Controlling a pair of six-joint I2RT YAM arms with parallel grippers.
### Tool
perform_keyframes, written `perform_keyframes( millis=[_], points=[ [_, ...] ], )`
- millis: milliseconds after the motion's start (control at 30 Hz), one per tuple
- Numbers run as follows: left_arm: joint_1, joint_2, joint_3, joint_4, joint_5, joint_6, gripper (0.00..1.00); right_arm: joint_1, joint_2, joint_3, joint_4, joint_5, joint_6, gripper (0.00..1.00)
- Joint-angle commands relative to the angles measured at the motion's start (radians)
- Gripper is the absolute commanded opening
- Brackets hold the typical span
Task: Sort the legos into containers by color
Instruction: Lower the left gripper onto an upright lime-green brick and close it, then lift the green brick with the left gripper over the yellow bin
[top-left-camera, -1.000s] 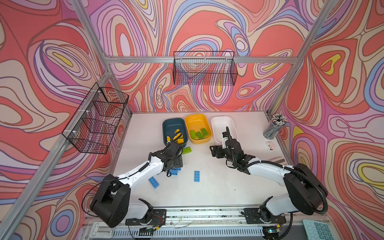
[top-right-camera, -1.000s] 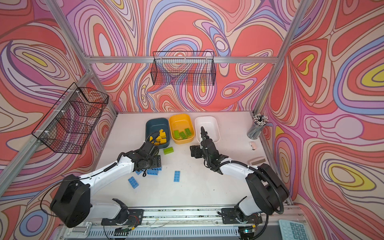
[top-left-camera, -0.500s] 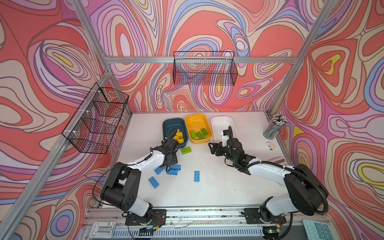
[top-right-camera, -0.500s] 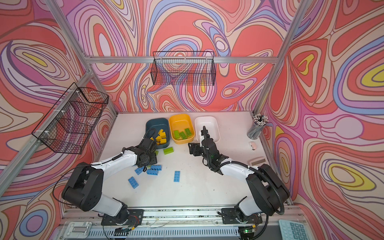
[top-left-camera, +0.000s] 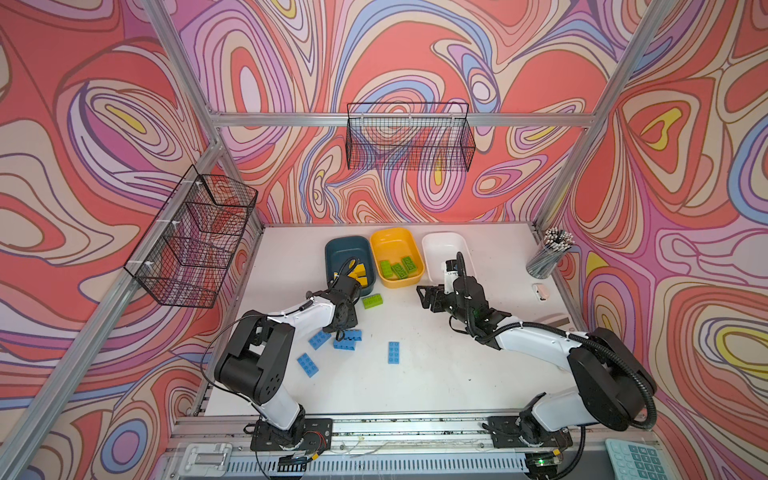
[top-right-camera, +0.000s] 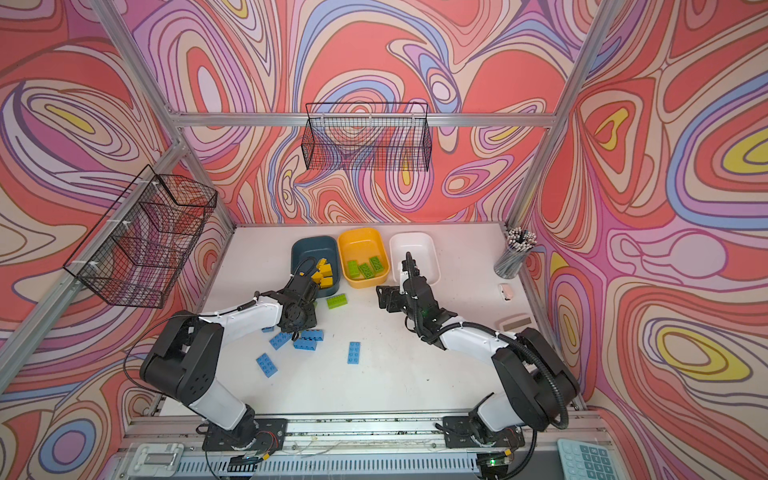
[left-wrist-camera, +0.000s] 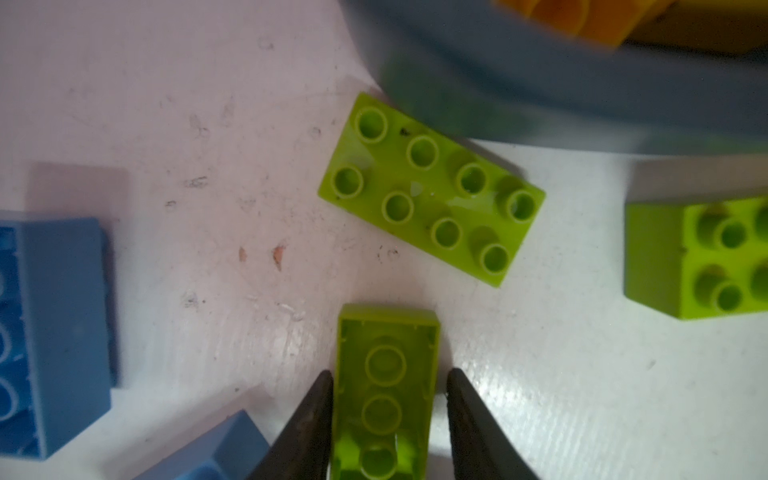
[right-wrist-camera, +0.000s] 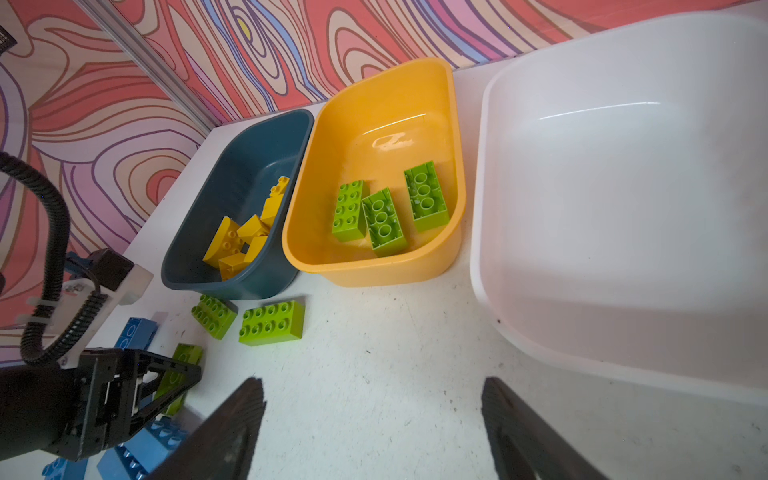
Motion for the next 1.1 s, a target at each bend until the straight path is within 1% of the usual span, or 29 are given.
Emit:
perform_keyframes(
  millis=[0,133,233,467,533,633,800,933,1067],
  points=[
    [0.005,0.003,0.016,-0.009,0.002,-0.008,0.38,0.004,0.005,-0.012,0.026,-0.002,0.008,0.86],
    [0.005,-0.023,0.010,0.000,0.009,-0.010,0.32,0.005,0.016,-0.005,0.020,-0.003,0.011,0.86],
    [0.005,-0.046,0.021,-0.002,0.031,-0.010,0.30,0.005,0.012,-0.009,0.023,-0.002,0.011,0.86],
    [-0.003,-0.154,0.090,-0.052,0.065,-0.010,0.29,0.005,0.008,-0.019,0.041,-0.014,0.022,0.86],
    [-0.012,-0.190,0.121,-0.067,0.072,-0.005,0.29,0.005,0.004,-0.023,0.048,-0.024,0.027,0.86],
    [-0.025,-0.207,0.191,-0.076,0.092,0.006,0.29,0.005,-0.010,-0.033,0.059,-0.024,0.036,0.86],
    [-0.045,-0.124,0.397,-0.104,0.115,0.027,0.29,0.005,-0.027,-0.070,0.106,-0.025,0.066,0.86],
    [-0.080,-0.004,0.570,-0.109,0.145,0.039,0.29,0.005,-0.051,-0.107,0.156,-0.025,0.095,0.86],
    [-0.096,0.134,0.723,-0.117,0.178,0.036,0.29,0.005,-0.089,-0.137,0.173,-0.003,0.098,0.86]
  ],
)
